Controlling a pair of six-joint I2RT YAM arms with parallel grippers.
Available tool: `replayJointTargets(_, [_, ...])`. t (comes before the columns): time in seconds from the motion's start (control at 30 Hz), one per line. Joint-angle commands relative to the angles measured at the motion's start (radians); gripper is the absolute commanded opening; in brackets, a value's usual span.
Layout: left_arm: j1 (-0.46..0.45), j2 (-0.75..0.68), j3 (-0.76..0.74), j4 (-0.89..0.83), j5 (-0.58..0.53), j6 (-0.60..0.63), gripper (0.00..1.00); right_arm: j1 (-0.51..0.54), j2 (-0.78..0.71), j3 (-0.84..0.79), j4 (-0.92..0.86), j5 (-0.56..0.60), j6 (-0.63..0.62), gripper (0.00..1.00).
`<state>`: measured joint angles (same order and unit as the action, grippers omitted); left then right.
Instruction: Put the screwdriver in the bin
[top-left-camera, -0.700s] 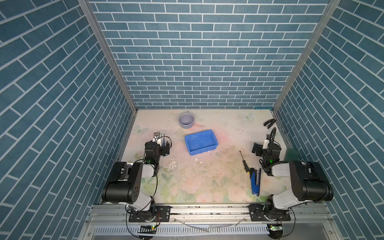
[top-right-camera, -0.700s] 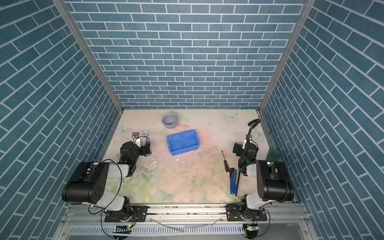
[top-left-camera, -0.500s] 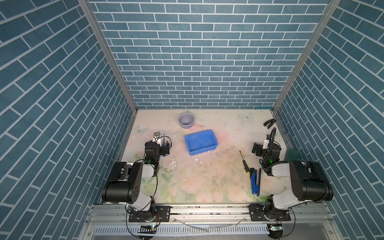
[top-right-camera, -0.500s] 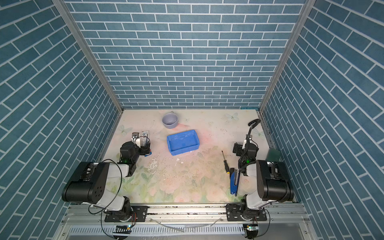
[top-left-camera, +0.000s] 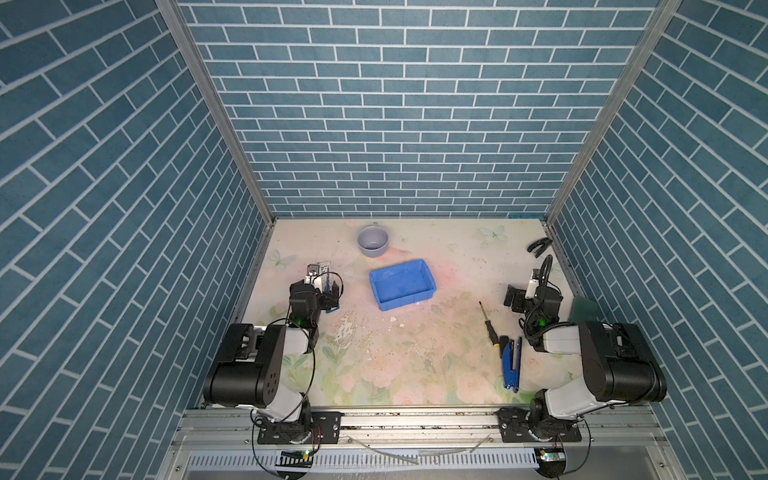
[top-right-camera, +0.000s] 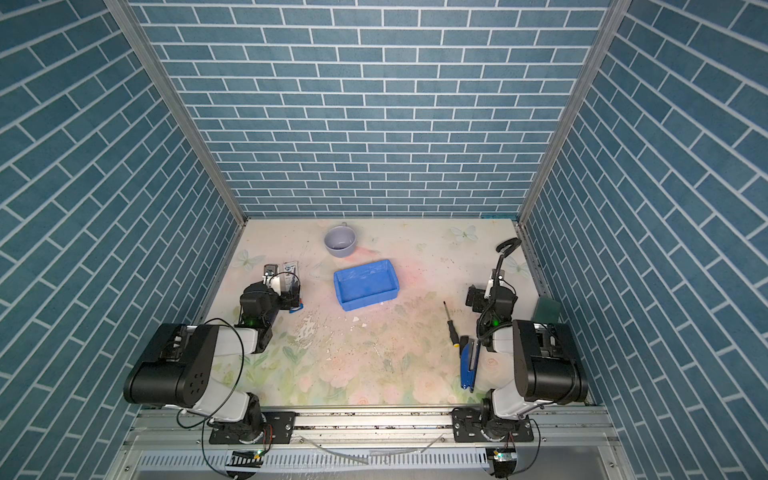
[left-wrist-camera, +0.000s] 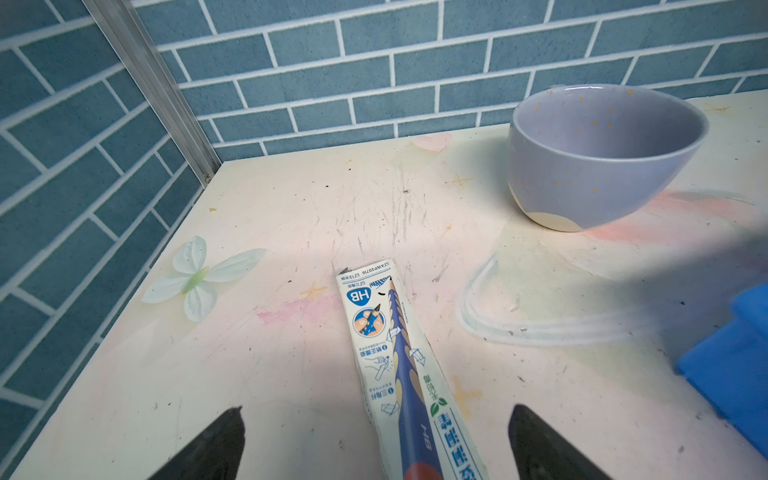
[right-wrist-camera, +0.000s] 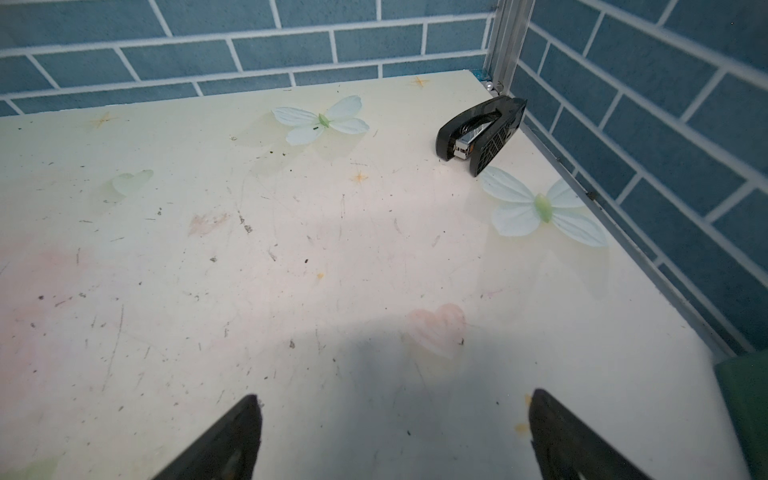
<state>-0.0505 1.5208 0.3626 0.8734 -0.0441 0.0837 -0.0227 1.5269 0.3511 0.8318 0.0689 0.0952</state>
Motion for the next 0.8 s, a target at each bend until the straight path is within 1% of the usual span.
replayJointTargets(0.0, [0.007, 0.012, 0.017, 0.013, -0.007, 0.008, 1.0, -0.003, 0.009, 0.042, 0.03, 0.016, -0.044, 0.99])
replayJointTargets(0.6, [0.006, 0.008, 0.009, 0.025, -0.028, 0.007, 1.0, -0.003, 0.006, 0.038, 0.037, 0.017, -0.044, 0.99])
replayJointTargets(0.7, [0.001, -0.045, -0.028, 0.054, -0.055, 0.002, 1.0, -0.003, -0.03, 0.031, 0.023, 0.026, -0.04, 0.99])
replayJointTargets(0.77, [-0.009, -0.111, -0.039, 0.018, -0.068, 0.01, 1.0, -0.003, -0.07, 0.035, -0.018, 0.025, -0.043, 0.99])
